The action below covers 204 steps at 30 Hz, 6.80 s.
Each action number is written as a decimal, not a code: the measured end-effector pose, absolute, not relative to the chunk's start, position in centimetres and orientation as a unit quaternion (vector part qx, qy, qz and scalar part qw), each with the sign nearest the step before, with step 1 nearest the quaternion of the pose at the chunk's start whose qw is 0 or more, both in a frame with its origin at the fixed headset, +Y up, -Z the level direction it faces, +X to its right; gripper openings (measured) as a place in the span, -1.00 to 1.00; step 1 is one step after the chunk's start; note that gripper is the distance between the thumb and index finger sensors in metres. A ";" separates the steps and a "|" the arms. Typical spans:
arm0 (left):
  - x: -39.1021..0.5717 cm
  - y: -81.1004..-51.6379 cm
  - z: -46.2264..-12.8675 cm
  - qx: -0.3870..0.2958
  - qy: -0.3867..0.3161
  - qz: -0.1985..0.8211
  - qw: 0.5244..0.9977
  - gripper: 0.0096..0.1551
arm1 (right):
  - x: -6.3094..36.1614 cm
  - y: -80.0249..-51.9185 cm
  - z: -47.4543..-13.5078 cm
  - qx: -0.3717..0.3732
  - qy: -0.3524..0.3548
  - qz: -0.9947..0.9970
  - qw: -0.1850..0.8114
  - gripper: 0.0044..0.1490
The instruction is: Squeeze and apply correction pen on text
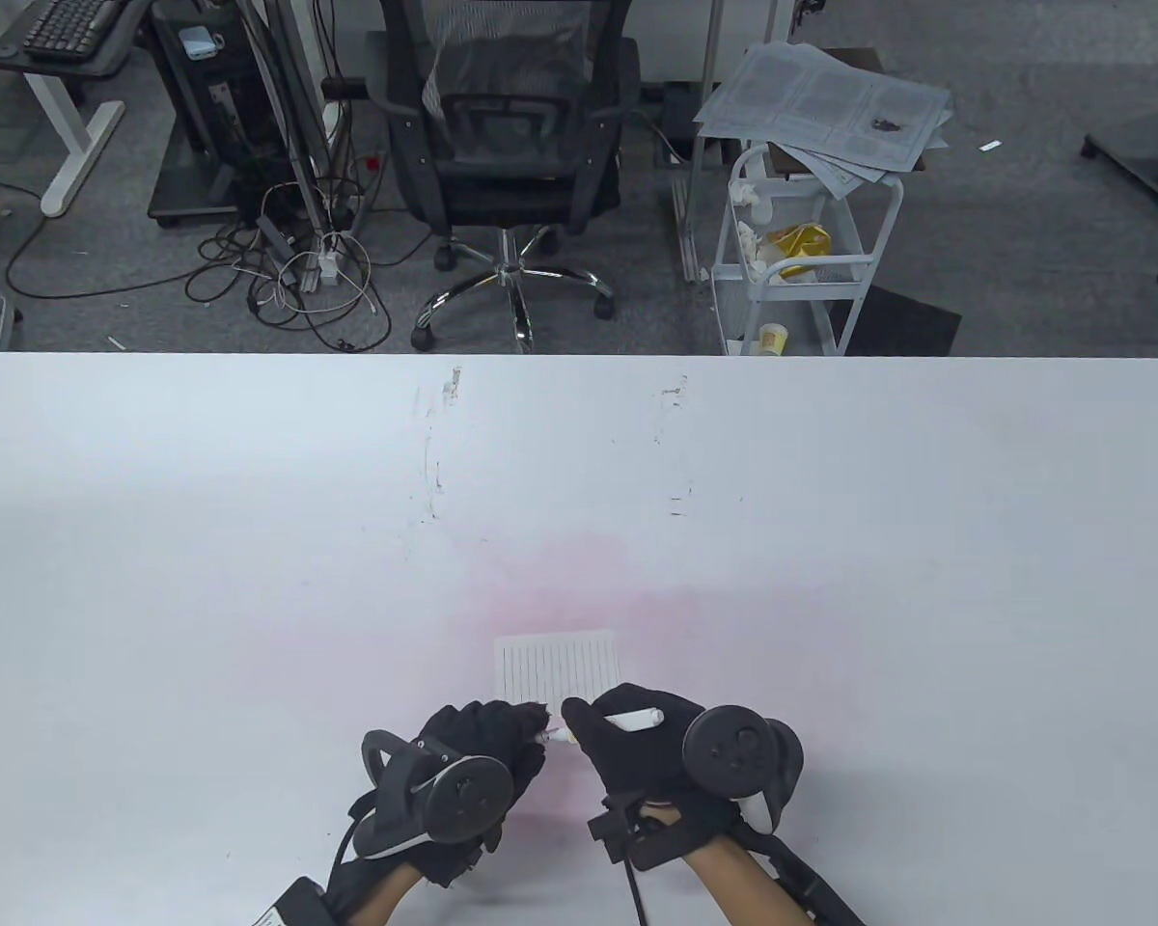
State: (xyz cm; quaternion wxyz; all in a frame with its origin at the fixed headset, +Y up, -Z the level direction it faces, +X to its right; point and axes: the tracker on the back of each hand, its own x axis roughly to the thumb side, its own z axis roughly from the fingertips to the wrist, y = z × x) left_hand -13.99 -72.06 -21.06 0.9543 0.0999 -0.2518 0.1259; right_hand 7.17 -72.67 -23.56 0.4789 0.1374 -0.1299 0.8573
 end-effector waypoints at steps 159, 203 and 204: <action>-15.4 -74.5 -37.5 0.013 0.014 -0.056 0.998 -0.51 | 16.3 -72.5 -27.4 0.025 -0.059 0.997 0.046 0.04; -21.4 -73.6 -24.9 0.052 -0.021 -0.046 0.997 -0.02 | 15.4 -74.0 -26.0 0.049 -0.013 0.998 0.029 0.05; -21.3 -73.7 -24.7 0.052 -0.024 -0.051 0.997 -0.02 | 15.4 -74.1 -26.0 0.050 -0.014 0.998 0.028 0.05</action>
